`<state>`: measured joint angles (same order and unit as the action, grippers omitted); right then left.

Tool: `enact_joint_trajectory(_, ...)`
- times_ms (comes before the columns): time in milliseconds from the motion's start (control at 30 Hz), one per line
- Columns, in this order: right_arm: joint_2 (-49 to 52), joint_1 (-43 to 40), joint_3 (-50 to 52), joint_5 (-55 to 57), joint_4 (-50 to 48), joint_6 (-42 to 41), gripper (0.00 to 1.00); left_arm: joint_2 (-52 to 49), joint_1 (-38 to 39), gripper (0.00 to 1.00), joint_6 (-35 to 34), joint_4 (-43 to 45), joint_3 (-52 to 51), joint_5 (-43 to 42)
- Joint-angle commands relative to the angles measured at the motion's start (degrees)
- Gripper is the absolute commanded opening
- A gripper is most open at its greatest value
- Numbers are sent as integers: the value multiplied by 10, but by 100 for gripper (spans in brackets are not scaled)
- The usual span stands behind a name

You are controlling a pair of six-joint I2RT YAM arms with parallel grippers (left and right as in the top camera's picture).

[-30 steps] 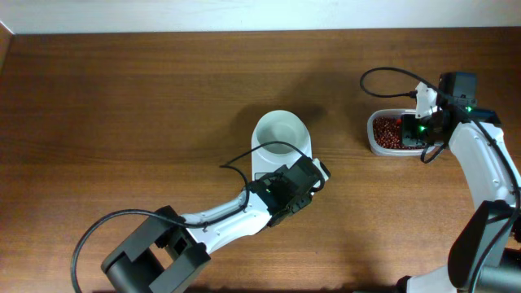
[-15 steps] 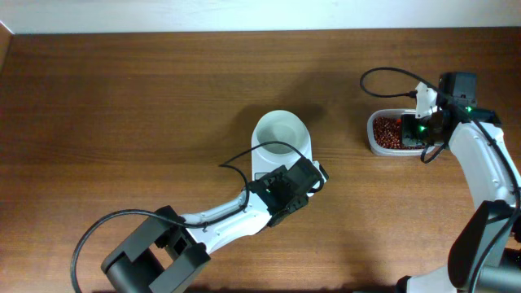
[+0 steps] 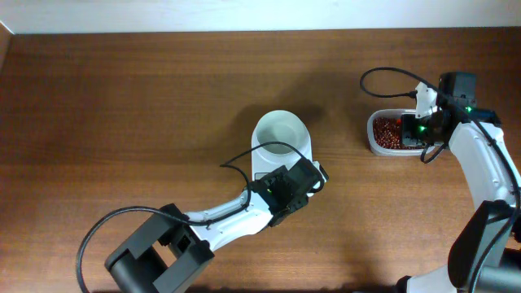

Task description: Scoop item into bowl and weigh 50g on scale

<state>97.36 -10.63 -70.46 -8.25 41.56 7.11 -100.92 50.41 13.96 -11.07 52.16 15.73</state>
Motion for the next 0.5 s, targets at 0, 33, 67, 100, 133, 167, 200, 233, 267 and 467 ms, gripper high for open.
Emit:
enact_joint_trajectory(0,4,1,-11,1,-4,0,4,-33,2,0,10,13,-4,23)
enact_joint_trajectory(33,4,1,-11,1,-4,0,4,-40,2,0,18,16,-4,24)
enact_joint_trajectory(67,4,1,-11,1,-4,0,4,-41,2,0,20,17,-4,25)
enact_joint_trajectory(100,4,1,-11,1,-4,0,4,-41,2,0,20,16,-4,25)
enact_joint_trajectory(133,4,1,-11,1,-4,0,4,-41,2,0,20,16,-4,25)
enact_joint_trajectory(167,4,1,-11,1,-4,0,4,-41,2,0,20,16,-4,25)
enact_joint_trajectory(200,4,1,-11,1,-4,0,4,-41,2,0,20,14,-4,25)
enact_joint_trajectory(233,4,1,-11,1,-5,0,4,-41,2,0,20,13,-4,25)
enact_joint_trajectory(267,4,1,-11,1,-4,0,4,-41,2,0,20,10,-4,25)
enact_joint_trajectory(467,4,1,-11,1,-6,0,4,-41,2,0,22,-7,-2,30)
